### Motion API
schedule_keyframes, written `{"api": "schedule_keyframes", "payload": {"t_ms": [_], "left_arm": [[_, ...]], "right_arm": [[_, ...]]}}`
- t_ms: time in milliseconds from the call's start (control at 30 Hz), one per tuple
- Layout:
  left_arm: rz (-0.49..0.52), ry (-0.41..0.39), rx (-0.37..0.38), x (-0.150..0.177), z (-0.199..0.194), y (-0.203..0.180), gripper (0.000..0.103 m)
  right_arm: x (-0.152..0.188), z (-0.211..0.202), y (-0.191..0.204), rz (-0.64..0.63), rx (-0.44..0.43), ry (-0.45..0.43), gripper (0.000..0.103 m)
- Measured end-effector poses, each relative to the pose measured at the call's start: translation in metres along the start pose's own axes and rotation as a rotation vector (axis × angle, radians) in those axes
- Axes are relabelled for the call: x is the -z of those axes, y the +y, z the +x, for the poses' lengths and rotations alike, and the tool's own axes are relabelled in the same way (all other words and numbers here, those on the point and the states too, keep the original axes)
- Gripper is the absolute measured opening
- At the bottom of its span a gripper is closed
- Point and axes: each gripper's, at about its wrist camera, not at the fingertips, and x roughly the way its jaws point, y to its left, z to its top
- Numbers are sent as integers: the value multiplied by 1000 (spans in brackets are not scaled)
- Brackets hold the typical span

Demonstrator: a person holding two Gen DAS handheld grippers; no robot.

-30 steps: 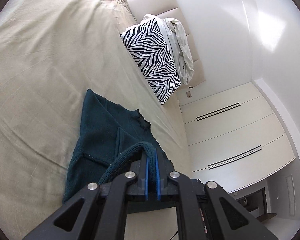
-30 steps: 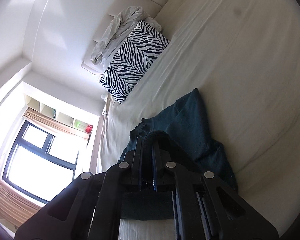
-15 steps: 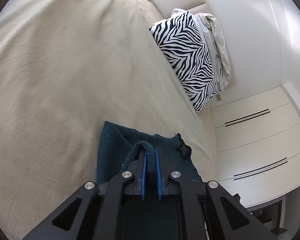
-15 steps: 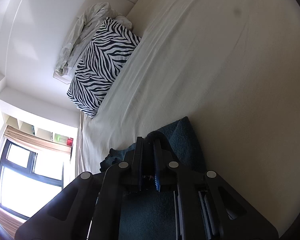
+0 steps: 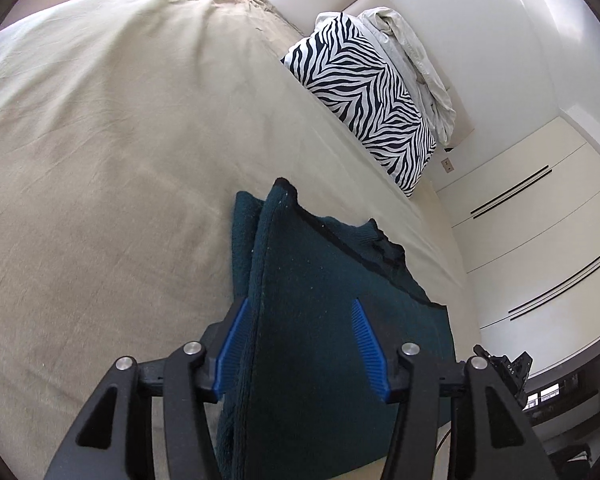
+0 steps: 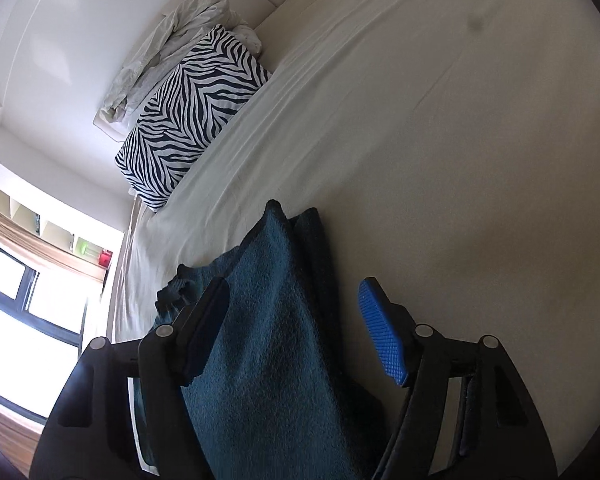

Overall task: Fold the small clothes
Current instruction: 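Lower the folded hem onto the sweater and open both tools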

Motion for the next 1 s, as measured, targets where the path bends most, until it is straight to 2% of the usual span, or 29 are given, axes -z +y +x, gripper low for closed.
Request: {"api": "schedule_keyframes", "payload": {"t_ms": [133,300,467,600,800,1000], "left_arm": [[40,14,-31,33,-10,-1,55],[82,27,-60,55,-13,0,55],[148,18,-81,60,-14,-8,55],[173,18,-101,63,-12,-10,55],[183,15,-123,67,-13,-6,51],[169,12,-136,66,-13,0,51]], "right_arm": [[31,-22,7,-125,36,25,62],[53,-37,-4,-136,23,72,50],[67,-37,-9,-158,52,117,47],[72,-30,-13,-165,86,141,35],[74,-34,-9,-212,120,123,23],[77,-40,-2,-255,148,105,16]]}}
